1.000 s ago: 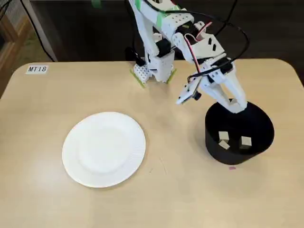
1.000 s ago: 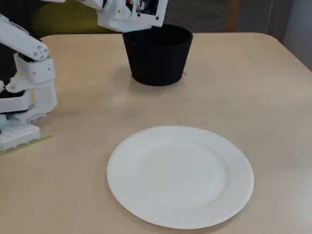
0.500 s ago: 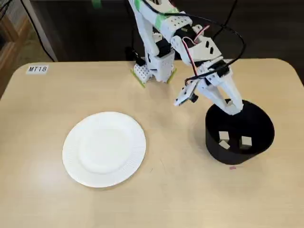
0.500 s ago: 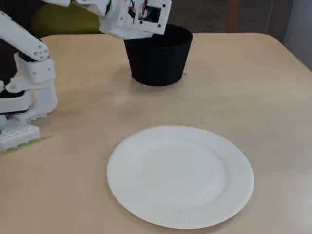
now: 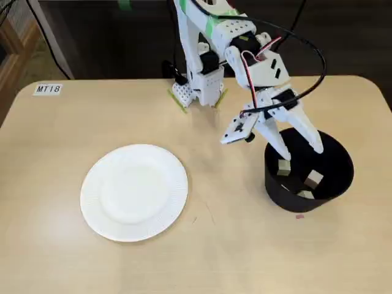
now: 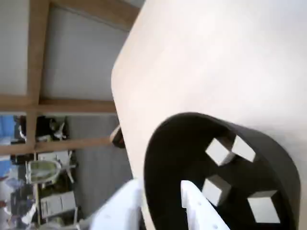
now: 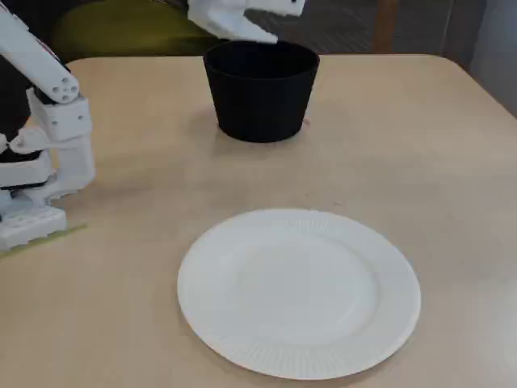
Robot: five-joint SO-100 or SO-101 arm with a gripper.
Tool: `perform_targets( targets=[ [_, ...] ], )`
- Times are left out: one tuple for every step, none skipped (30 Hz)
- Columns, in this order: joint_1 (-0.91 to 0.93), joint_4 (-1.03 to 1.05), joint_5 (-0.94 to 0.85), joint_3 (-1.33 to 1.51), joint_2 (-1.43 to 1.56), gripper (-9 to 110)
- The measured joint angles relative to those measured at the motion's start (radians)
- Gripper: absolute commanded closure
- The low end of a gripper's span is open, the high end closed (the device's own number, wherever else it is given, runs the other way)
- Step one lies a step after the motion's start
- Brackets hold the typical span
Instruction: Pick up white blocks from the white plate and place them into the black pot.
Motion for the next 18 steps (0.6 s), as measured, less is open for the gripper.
perform_targets(
  targets=[
    [0.028, 0.067, 0.011, -0.06, 0.0, 104],
    [0.061, 0.133, 0.031, -0.118, 0.011, 104],
    [0.103, 0.201, 0.058, -0.167, 0.028, 104],
    [0.149, 0.258, 0.094, -0.204, 0.055, 104],
    [0.201, 0.313, 0.133, -0.224, 0.094, 104],
    [0.258, 0.36, 0.176, -0.233, 0.135, 104],
    [0.318, 0.407, 0.218, -0.235, 0.178, 104],
    [0.368, 0.453, 0.253, -0.235, 0.221, 104],
    [0.417, 0.5, 0.278, -0.235, 0.264, 104],
    [0.457, 0.543, 0.293, -0.227, 0.307, 104],
    [0.482, 0.574, 0.305, -0.202, 0.353, 104],
    [0.492, 0.588, 0.314, -0.17, 0.399, 104],
    [0.491, 0.588, 0.324, -0.12, 0.454, 104],
    [0.485, 0.588, 0.331, -0.066, 0.502, 104],
    [0.469, 0.584, 0.337, 0.0, 0.558, 104],
    [0.456, 0.577, 0.345, 0.066, 0.615, 104],
    [0.44, 0.569, 0.353, 0.14, 0.673, 104],
    [0.419, 0.555, 0.357, 0.209, 0.732, 104]
  ],
)
